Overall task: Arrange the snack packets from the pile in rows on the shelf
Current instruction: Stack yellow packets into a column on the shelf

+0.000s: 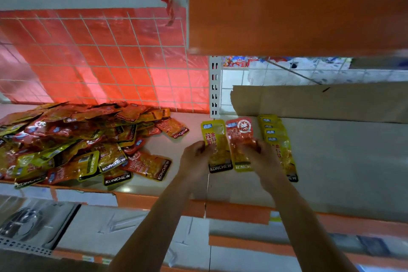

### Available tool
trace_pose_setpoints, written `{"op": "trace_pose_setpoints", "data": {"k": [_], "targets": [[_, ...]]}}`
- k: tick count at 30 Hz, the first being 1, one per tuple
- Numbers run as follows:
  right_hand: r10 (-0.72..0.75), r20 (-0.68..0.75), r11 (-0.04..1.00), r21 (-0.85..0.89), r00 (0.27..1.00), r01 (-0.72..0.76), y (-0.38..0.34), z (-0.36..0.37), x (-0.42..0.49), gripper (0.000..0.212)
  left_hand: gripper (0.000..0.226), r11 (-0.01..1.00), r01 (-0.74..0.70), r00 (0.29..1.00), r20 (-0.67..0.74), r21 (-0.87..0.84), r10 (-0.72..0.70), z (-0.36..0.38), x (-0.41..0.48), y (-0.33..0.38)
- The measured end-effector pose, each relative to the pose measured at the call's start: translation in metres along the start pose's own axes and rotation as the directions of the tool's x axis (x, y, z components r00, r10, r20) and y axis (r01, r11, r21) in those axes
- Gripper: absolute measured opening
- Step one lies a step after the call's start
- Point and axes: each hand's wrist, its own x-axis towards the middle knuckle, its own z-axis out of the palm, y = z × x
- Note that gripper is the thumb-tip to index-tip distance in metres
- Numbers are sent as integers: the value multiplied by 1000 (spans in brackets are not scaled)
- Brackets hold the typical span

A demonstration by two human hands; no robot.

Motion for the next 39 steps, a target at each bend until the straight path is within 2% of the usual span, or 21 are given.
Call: {"op": "trace_pose_setpoints", "data": {"k": [1, 3, 5, 10, 13, 17, 20, 23, 27, 32, 35, 39], "targets": [[-6, -6, 1000, 21, 1000, 6, 2, -9, 0, 23, 13, 1000, 0, 1000, 24, -18, 0, 8, -1, 1], [-18, -39, 998, 66, 999, 20, 2, -29, -3, 4, 11, 999, -3, 997, 74, -34, 5, 23, -3, 5], [0, -93, 996, 92, 996, 9, 7, -49, 0, 12, 7, 997, 33, 993, 117, -69, -25, 36, -6, 8], [70, -161, 994, 97, 984, -55, 22, -96, 9, 11, 4, 993, 87, 981, 179, -78, -72, 73, -14, 11], [121, -219, 985, 150, 968, -89, 28, -116, 12, 16, 15, 998, 67, 980, 187, 8, -67, 92, -19, 8], [165, -280, 966, 239, 946, -98, 35, -134, 13, 24, 3, 990, 39, 989, 136, 133, -57, 113, -26, 4], [181, -236, 944, 313, 955, -102, 35, -143, 9, 30, 6, 980, 24, 995, 94, 195, -43, 125, -32, 4], [136, -143, 954, 286, 980, -90, 33, -151, 4, 26, 9, 976, 24, 998, 45, 216, -35, 135, -36, 6], [138, -78, 952, 285, 987, -111, 39, -160, 7, 41, 15, 963, -2, 1000, -13, 268, 6, 144, -37, 8], [114, -1, 958, 264, 994, -109, 47, -172, 8, 38, 18, 920, -45, 994, -71, 388, 78, 149, -41, 11], [117, 26, 955, 273, 993, -119, 49, -180, 9, 32, 22, 855, -55, 984, -119, 516, 135, 153, -47, 12], [168, 58, 952, 251, 984, -177, 55, -188, 12, 28, 28, 797, -13, 973, -176, 604, 150, 159, -54, 12]]}}
